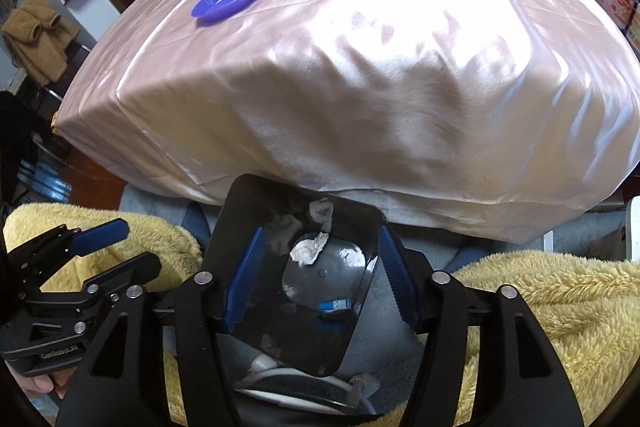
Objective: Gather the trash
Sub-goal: 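Raise both open tools from the bin back over the table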
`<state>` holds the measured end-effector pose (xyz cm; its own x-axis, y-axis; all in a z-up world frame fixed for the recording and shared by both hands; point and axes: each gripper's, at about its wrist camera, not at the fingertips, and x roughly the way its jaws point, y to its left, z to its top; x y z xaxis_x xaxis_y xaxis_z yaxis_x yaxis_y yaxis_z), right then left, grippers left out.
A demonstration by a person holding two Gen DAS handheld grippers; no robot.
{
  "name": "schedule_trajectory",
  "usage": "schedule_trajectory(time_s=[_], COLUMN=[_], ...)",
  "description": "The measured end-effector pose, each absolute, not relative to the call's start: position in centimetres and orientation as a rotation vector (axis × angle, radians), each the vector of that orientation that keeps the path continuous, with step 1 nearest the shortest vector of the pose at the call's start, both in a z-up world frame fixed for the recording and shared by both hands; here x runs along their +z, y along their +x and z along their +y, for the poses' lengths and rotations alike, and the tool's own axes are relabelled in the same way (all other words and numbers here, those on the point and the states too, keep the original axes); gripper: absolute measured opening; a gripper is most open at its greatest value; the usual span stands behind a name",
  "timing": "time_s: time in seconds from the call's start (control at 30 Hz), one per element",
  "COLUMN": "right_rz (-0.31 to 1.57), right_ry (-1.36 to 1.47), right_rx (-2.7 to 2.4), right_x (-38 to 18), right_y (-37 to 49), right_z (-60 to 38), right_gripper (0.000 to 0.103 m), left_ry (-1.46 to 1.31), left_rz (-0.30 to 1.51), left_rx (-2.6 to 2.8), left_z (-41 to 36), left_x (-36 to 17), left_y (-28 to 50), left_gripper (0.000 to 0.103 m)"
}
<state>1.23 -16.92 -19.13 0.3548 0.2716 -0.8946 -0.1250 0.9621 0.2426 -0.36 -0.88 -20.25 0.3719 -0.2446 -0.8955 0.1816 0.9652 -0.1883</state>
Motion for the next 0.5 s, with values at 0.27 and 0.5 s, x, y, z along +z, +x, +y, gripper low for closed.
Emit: schedule_trajectory(time_s=[0.27, 0.5], right_rz=[1.145, 1.089], right_ry=[0.171, 0.184], right_rx=[0.242, 0.246], right_x=[-17.7, -15.7], right_y=[2.1, 3.5], right_z=[-18.0, -18.4], right_gripper=[0.071, 0.073], left_ry=[-0.064, -0.072], left_rz=[1.114, 1.101], left_rx=[-0.250, -0.229], left_z=[-0.4, 0.1], left_x=[-18.7, -17.9], left_y=[0.4, 1.5], left_gripper=[0.077, 0.083])
